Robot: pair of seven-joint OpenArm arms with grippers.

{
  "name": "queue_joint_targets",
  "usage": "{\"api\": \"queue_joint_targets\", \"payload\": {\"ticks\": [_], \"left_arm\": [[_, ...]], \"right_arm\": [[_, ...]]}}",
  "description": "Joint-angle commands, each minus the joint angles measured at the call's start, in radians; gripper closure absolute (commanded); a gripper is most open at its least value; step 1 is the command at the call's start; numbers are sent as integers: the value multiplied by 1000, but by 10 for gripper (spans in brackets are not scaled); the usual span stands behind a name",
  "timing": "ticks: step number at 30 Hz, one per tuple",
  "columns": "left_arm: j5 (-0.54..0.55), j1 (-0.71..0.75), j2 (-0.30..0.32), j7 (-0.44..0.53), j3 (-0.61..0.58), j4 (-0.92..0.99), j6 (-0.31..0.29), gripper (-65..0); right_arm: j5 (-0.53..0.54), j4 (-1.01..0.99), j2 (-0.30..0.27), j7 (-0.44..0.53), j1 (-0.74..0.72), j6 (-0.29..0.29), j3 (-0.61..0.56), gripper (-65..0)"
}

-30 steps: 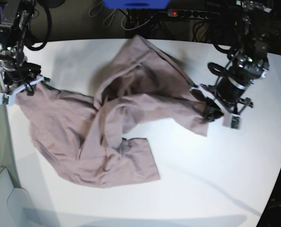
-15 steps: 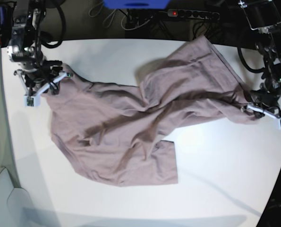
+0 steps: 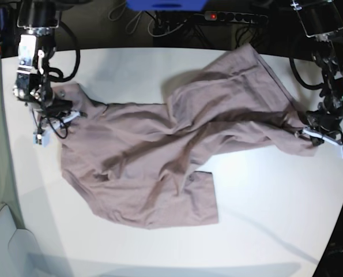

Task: Layout the t-shirt on the table in an organized manner, then fold the t-shirt properly
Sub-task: 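Hold the shirt with both grippers and stretch it apart, then drag the held shirt edge with the right gripper toward the hem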

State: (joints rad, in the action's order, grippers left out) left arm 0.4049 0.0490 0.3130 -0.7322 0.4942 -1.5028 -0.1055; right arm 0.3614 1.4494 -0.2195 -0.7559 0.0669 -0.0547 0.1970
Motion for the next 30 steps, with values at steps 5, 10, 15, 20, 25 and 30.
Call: {"api": "queue_joint_targets", "payload": {"ticks": [5, 10, 15, 20, 25, 30], "left_arm": [[9, -44, 16, 24, 8, 49, -1, -2], [9, -103, 13, 26, 8, 179, -1, -2], [9, -128, 8, 26, 8, 227, -1, -2], [9, -134, 8, 18, 8, 216, -1, -2], [9, -103, 8, 21, 8, 219, -1, -2], [10, -79, -4, 23, 8, 215, -1, -2]], "right_arm": [[-65, -62, -21, -46, 41, 37, 193, 0], [-65, -42, -22, -46, 84, 37, 318, 0], [-63, 121, -8, -53, 153, 37, 361, 0], [-63, 371, 47, -53, 195, 37, 361, 0], [-63, 485, 84, -53, 159, 36, 307, 0], [-63, 436, 81, -55, 35, 36, 123, 0]]}}
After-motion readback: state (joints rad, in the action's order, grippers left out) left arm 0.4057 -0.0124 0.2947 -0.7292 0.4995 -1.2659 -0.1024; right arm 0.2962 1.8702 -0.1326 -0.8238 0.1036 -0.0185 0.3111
